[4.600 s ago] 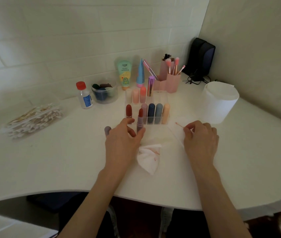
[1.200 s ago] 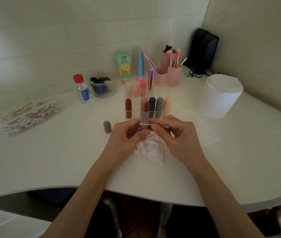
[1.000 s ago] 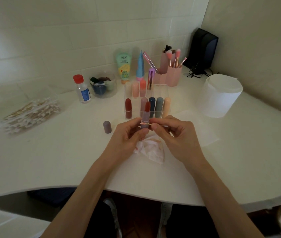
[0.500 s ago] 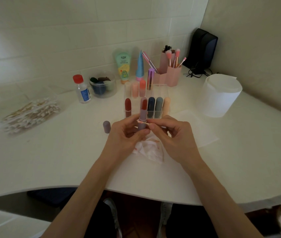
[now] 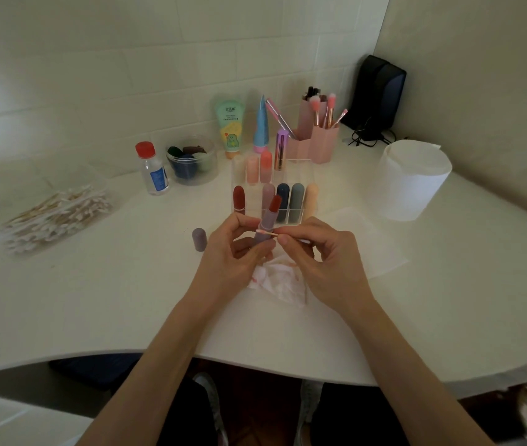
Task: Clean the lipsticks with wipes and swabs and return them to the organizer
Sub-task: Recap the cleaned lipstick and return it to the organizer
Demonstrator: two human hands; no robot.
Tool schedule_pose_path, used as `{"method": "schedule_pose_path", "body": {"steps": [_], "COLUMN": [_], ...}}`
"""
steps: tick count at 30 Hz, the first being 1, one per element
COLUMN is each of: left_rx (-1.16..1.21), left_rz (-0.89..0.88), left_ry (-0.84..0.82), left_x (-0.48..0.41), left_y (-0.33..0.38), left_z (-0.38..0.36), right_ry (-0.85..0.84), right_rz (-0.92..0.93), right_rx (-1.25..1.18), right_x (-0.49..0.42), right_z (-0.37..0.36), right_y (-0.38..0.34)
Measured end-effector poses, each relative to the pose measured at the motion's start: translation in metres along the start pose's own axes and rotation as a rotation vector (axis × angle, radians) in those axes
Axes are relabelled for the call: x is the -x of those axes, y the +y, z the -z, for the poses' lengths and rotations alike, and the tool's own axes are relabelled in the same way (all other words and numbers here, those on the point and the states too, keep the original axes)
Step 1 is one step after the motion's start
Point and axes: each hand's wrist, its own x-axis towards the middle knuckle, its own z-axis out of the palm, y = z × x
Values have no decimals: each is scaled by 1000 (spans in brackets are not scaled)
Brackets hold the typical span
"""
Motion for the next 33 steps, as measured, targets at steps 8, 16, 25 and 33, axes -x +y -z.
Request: {"method": "schedule_pose_path", "body": {"steps": [8, 16, 25, 33], "left_rx": [-43, -163, -2, 17], "left_rz": [-67, -126, -87, -58], "left_ry": [-74, -112, 29, -95], "left_x": [0, 1, 1, 2], "left_y": [4, 5, 2, 3], "left_z": [0, 0, 1, 2], "right_ry": [28, 58, 32, 51], "right_rz": [14, 8, 7, 4], "right_rx": [-12, -9, -21, -61], "right_x": [0, 0, -1, 0], "right_z": [1, 1, 0, 2], "right_y": [-4, -5, -5, -6]}}
